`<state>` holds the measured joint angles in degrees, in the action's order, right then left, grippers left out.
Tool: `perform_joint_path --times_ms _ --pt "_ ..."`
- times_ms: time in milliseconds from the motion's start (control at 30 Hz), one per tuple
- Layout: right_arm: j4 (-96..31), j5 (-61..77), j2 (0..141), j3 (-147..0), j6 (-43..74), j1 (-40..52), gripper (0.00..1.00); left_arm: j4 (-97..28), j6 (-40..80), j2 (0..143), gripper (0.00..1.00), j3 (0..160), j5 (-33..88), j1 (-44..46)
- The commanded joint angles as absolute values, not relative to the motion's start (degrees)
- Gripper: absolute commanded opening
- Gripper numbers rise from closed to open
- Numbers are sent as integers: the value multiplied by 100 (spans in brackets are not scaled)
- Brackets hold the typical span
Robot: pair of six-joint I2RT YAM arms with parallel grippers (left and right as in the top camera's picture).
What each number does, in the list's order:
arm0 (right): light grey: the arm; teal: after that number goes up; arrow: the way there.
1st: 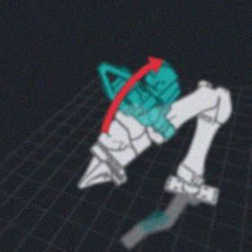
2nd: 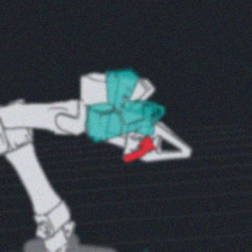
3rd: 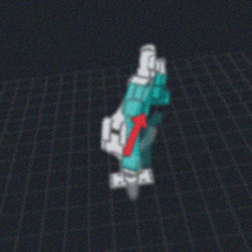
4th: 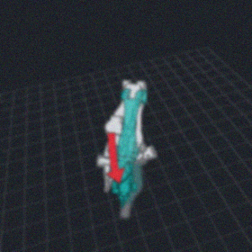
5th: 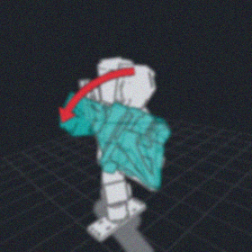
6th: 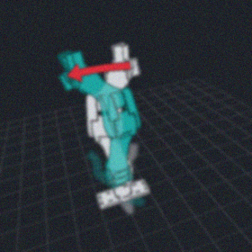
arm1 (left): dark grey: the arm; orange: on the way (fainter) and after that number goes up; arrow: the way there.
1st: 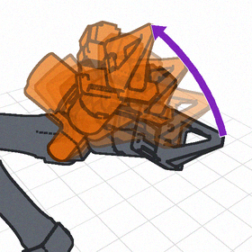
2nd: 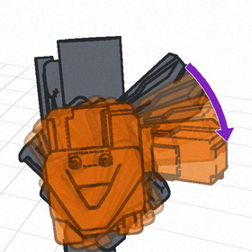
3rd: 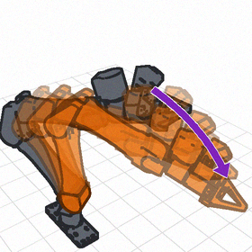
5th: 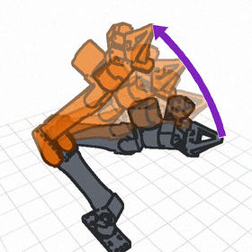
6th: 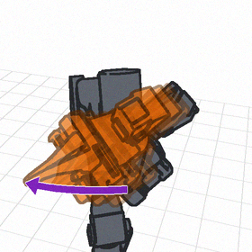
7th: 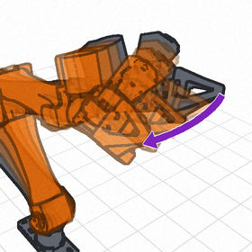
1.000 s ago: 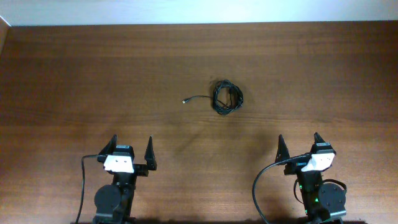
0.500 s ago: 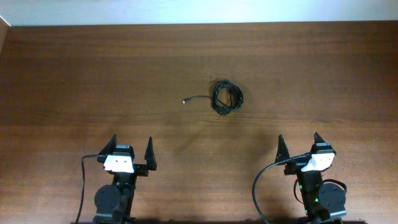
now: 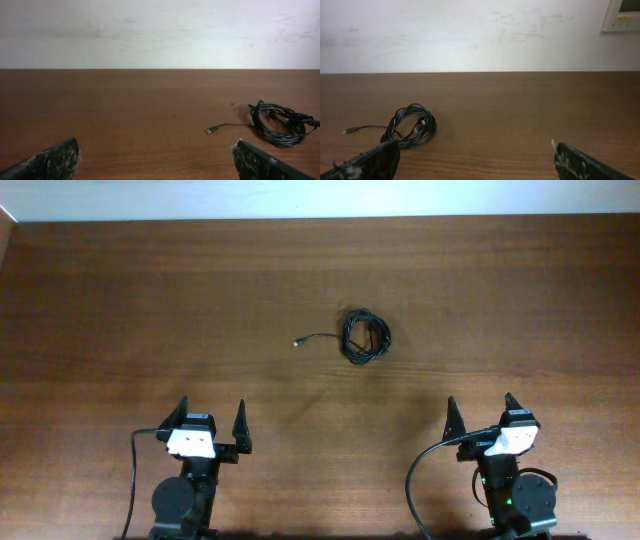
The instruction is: Untangle cables
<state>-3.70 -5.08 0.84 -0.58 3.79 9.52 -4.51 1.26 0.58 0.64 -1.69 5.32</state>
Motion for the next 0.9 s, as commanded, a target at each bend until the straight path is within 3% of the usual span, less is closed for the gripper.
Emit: perform_joint_path --times_ms 0,233,400,633,867 --pt "-412 -600 21 -32 342 974 98 -482 58 30 99 56 -121 504" --pt "-403 -604 21 -32 340 974 98 -276 58 30 99 56 32 513" --pt "-432 270 21 -237 344 974 98 484 62 32 99 617 1164 513" --pt "-2521 412 600 -2871 342 974 98 -2040 60 888 99 3301 1162 513" --pt "-4777 725 3610 -6173 342 974 98 -4401 60 3861 99 6101 1841 513"
